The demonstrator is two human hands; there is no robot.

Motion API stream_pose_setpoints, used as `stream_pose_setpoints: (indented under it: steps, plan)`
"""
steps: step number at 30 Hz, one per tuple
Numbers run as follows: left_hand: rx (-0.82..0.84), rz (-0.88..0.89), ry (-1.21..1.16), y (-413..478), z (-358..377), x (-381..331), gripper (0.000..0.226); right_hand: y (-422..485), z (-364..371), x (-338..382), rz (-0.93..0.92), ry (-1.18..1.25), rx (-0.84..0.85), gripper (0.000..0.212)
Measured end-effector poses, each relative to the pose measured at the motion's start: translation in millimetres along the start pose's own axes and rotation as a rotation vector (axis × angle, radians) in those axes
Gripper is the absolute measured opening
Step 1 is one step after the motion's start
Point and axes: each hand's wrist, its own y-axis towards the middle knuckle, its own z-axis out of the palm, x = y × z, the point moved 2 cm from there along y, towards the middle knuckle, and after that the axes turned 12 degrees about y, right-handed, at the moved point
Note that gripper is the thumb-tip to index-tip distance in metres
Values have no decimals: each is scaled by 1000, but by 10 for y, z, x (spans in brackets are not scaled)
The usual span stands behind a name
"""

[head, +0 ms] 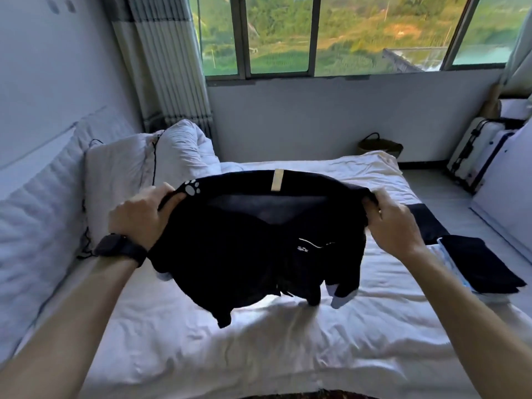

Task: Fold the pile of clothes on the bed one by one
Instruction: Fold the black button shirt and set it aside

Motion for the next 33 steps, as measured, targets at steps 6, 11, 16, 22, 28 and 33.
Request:
stream_pose_setpoints:
  steps: [6,11,16,22,28,33]
  plan:
    - [-82,28,69,-343,-357,-262,46,-252,-116,-84,2,112,-96,17]
    - [-53,33,102,-525,-457,-276,47,-458,-133,-104,-117,7,-128,18]
    - [44,32,128,-469,-350,-95,62,-329,-145,-195,-221,-65,112,20]
    - [166,100,191,-100,387,68,62,246,205,-323,-215,-261,243,27]
    - [299,131,224,418,1741,291,63,1155,980,-694,-123,-457,334,30]
    - [615,158,252,605,3346,376,52,1932,2135,-1560,-15,-505,497,13]
